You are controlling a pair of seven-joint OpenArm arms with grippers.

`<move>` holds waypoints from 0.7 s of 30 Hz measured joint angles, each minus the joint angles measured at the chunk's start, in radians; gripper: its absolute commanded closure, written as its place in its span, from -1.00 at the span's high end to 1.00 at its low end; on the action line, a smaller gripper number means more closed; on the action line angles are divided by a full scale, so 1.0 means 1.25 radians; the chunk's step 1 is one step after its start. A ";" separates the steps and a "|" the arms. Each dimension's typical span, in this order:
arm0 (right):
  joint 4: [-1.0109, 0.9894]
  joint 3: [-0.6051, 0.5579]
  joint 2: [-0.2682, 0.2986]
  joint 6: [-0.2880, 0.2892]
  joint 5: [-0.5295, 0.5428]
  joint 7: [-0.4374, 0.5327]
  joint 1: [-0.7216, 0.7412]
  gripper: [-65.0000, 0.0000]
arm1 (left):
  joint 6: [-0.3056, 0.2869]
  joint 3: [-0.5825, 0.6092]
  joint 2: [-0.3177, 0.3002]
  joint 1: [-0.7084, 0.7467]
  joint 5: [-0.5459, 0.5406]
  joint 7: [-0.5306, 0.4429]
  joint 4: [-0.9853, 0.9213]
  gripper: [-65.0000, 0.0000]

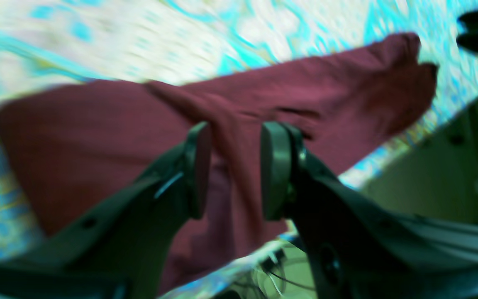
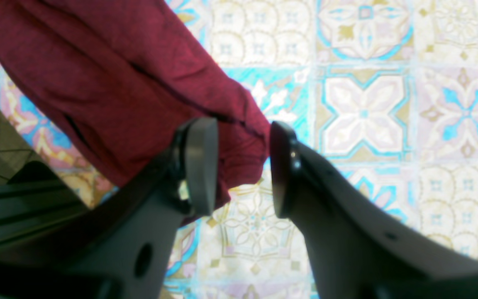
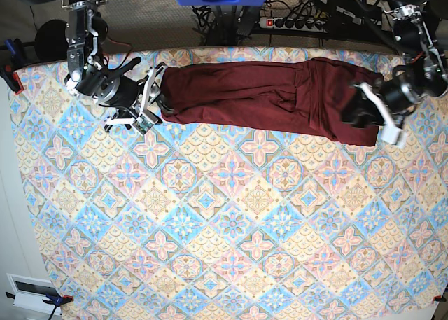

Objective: Layout the t-shirt on the table in an organized manner, then fold the t-shirt properly
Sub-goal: 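Fold the shirt end with the left gripper toward the right gripper, then release the left gripper and drag the shirt end with the right gripper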

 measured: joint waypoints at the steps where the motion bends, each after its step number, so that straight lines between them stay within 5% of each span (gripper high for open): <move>1: 0.000 0.000 0.000 0.000 0.000 -0.016 0.001 -0.37 | -0.001 -0.034 -0.001 0.002 0.030 0.004 -0.016 -0.39; 9: -0.025 0.115 -0.060 0.000 0.101 -0.095 0.006 -0.29 | 0.001 -0.087 0.000 -0.042 0.093 0.001 -0.141 -0.39; 14: -0.166 0.178 -0.059 -0.002 0.222 -0.137 0.002 0.01 | 0.000 -0.088 0.003 -0.042 0.093 0.005 -0.147 -0.39; 21: -0.274 0.182 -0.062 -0.006 0.329 -0.129 0.004 0.02 | 0.001 -0.087 0.004 -0.042 0.094 0.003 -0.147 -0.39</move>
